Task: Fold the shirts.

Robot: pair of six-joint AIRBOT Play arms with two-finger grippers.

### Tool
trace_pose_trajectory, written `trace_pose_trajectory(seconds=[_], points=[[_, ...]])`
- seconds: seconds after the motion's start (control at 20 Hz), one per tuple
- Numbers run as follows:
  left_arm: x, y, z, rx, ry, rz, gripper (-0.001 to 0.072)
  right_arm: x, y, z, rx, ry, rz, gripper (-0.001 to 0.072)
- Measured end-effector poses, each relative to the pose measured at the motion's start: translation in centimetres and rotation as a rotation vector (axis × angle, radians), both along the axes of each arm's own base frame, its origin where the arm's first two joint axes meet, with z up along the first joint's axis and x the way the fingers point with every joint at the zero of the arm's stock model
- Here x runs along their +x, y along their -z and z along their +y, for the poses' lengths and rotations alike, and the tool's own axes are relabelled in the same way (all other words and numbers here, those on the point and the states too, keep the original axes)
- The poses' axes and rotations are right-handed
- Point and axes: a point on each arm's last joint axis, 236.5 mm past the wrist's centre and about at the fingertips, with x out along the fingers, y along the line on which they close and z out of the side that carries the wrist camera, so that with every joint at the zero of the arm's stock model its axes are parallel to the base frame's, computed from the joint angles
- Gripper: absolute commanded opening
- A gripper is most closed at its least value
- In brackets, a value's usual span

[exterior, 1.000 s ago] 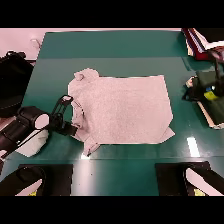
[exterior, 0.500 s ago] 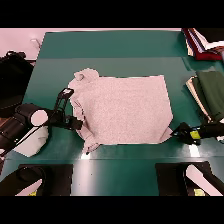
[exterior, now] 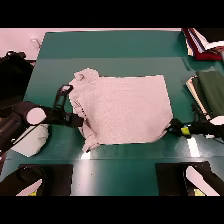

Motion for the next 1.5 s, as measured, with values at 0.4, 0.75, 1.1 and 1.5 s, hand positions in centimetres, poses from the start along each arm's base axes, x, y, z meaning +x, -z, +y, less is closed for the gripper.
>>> trace_pose_trajectory(seconds=[0.4,0.75,1.1,1.5], points=[[1.5,-37.0,4.0,-0.212,-0.074,-0.818,0.0025,6.0,-35.3,-0.3,-0.283,-0.084,-0.845,0.0013],[-11.4,-55.2,11.2,-0.378,-0.136,-1.292,0.0025,-1.6,-53.8,-0.8,-0.609,-0.060,-1.133,0.0012],[-7.7,-49.8,10.0,-0.263,-0.123,-1.115,0.0025,0.1,-51.1,-3.3,-0.617,-0.053,-0.934,0.0010],[8.8,-23.1,4.3,-0.014,-0.133,-0.479,0.0025,10.8,-29.6,-3.7,-0.415,-0.263,-0.306,0.0011]])
